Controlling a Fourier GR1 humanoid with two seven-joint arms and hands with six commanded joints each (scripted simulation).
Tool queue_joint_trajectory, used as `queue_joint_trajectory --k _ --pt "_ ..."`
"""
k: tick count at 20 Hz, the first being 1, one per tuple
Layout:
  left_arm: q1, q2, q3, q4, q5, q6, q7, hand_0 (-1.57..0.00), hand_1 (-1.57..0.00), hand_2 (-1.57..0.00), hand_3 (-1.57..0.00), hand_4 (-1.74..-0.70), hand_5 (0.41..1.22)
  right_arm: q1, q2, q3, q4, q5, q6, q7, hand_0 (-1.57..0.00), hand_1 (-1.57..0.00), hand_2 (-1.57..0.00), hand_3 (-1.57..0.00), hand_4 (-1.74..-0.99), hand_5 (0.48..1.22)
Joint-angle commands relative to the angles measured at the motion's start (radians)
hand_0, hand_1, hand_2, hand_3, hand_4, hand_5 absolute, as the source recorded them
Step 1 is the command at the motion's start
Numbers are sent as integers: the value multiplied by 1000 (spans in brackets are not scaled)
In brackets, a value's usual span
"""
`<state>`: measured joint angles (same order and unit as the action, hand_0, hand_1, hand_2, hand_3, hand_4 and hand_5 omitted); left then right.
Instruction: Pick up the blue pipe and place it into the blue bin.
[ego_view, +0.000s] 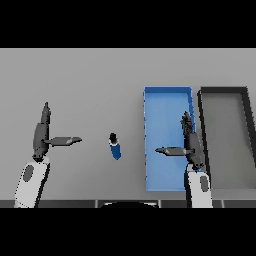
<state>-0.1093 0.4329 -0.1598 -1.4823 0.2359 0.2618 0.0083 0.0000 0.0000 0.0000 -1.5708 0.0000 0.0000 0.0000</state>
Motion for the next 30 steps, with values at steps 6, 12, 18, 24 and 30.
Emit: queue_joint_trajectory --k 6,12,18,24,30 --pt "7 -11 -14 -20 -9 12 1 1 1 1 1 -1006 586 7 -12 -7 -6 -15 13 2 1 1 1 1 -1222 603" --pt "81 157 -80 -49 -29 -234 -128 1 1 1 1 -1007 587 109 -146 66 -112 97 88 -86 1 1 1 1 -1231 599" --pt "96 190 -123 -86 -3 -354 -164 1 1 1 1 -1020 582 108 -150 79 -134 113 85 -60 1 1 1 1 -1215 587" --pt "100 212 -223 -182 -10 -446 -54 1 1 1 1 -1063 498 102 -156 74 -131 107 93 -98 1 1 1 1 -1233 604" --pt "87 134 -333 -201 -84 -463 -40 1 1 1 1 -1101 447 119 -146 82 -135 108 97 -126 1 1 1 1 -1262 617"
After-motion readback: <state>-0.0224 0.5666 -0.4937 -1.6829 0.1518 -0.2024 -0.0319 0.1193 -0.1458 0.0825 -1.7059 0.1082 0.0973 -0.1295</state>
